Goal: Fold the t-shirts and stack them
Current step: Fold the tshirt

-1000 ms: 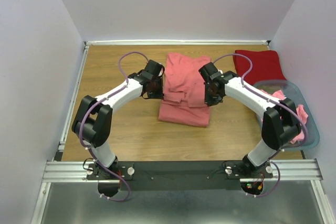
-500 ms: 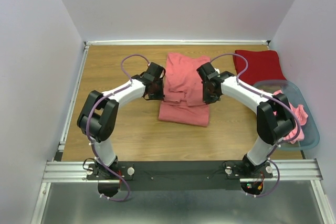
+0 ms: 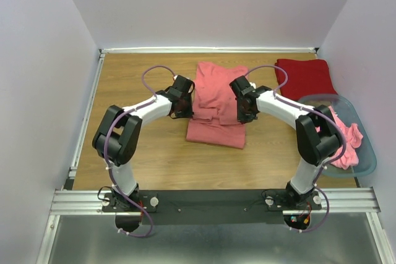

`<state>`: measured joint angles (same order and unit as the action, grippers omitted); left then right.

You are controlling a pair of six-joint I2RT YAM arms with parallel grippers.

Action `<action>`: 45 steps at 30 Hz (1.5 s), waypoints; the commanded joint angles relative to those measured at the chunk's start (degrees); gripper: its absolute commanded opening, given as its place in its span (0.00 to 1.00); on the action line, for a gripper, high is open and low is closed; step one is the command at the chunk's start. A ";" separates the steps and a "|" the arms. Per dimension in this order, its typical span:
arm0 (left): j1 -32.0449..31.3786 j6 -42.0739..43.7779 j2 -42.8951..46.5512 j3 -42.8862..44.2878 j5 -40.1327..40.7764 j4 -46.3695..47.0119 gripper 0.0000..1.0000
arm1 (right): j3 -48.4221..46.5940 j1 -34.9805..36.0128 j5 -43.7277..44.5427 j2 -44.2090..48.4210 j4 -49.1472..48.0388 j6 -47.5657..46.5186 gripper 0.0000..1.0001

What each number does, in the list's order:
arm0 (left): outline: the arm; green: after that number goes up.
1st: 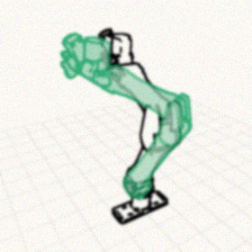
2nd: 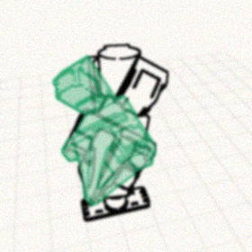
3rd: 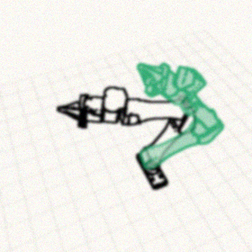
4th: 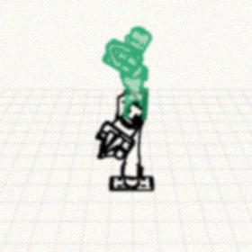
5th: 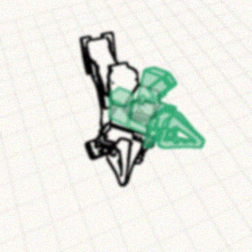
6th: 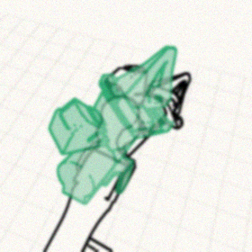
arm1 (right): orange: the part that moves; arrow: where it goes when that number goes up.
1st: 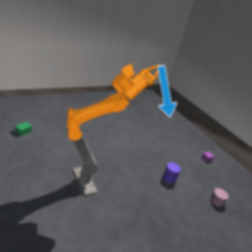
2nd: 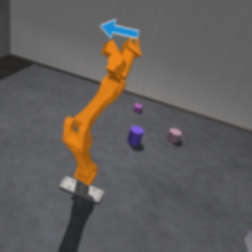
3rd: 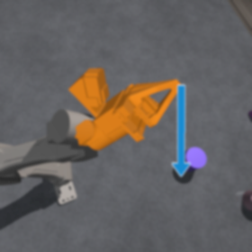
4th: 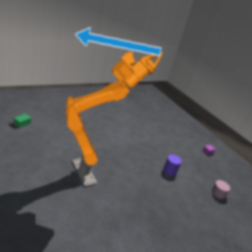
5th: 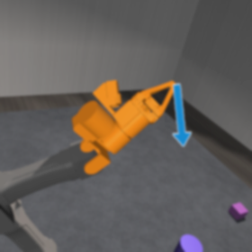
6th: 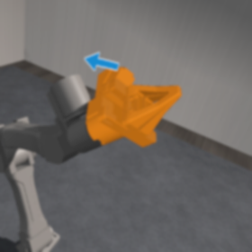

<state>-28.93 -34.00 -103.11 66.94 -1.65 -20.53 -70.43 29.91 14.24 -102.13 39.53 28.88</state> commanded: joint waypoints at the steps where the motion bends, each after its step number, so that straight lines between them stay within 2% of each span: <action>1: 0.45 0.25 -1.22 -0.49 3.05 1.99 0.11 | 1.26 -0.47 2.37 -1.14 -1.47 -0.14 0.01; 3: 0.45 0.34 -1.57 -0.40 3.06 2.08 0.16 | 1.09 -0.38 2.20 -1.41 -1.47 -0.14 0.01; 6: 0.45 0.95 -0.78 -0.14 2.80 1.64 0.33 | 1.26 -0.47 1.67 -0.97 -1.47 0.38 0.01; 7: 0.45 1.13 -0.25 0.12 2.62 1.29 0.46 | 1.18 -0.38 1.41 0.42 -1.38 0.38 0.09; 9: 0.36 1.30 2.73 0.82 2.62 0.15 0.58 | 0.91 -0.47 0.35 2.36 -1.21 0.47 0.23; 10: 0.36 1.13 4.04 0.91 3.05 -0.38 0.70 | 0.65 -0.47 0.00 4.63 -1.12 0.38 0.37; 12: 0.36 0.43 8.44 1.00 4.10 -1.95 0.81 | 0.47 -0.38 -1.66 7.02 -1.03 0.12 0.50; 15: -0.34 -1.67 14.50 -0.22 5.95 -4.25 0.83 | 0.65 -0.12 -4.04 10.89 -1.03 0.91 0.54; 17: -2.17 -2.73 18.62 -1.54 7.97 -4.95 0.82 | 1.00 0.15 -5.79 12.73 -1.12 1.17 0.54; 19: -4.02 -5.18 20.75 -4.26 8.16 -5.04 0.63 | 1.26 0.85 -7.64 12.83 -1.56 1.17 0.53; 20: -6.21 -6.07 21.89 -6.36 7.89 -4.26 0.55 | 1.44 1.46 -9.48 12.31 -2.17 1.00 0.51; 21: -7.27 -6.78 22.25 -7.34 7.63 -3.47 0.41 | 1.61 1.64 -10.45 11.95 -2.70 1.00 0.49; 22: -8.41 -7.74 22.25 -8.48 6.93 -2.42 0.34 | 1.96 1.90 -10.98 11.60 -3.05 1.09 0.44; 25: -11.85 -8.36 20.06 -11.47 5.35 2.15 0.22 | 3.19 2.34 -13.09 9.59 -5.68 1.35 0.32; 27: -12.82 -8.80 16.90 -12.35 4.99 4.52 0.15 | 3.81 2.52 -13.97 8.53 -7.61 1.35 0.30; 31: -14.31 -9.07 12.41 -12.71 4.99 7.17 0.11 | 4.25 2.52 -16.61 4.93 -9.91 1.17 0.24; 37: -14.58 -8.98 7.58 -13.94 5.16 9.02 0.10 | 3.73 2.52 -16.97 -0.08 -11.23 0.47 0.24; 45: -15.02 -9.24 6.69 -18.23 4.02 9.81 0.09 | -1.88 0.86 -10.29 -5.44 -11.40 -2.16 0.23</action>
<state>-43.27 -42.70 -96.03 51.75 2.96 -11.22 -68.12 32.10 0.05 -104.75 29.63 28.60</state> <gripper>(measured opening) 0.098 0.230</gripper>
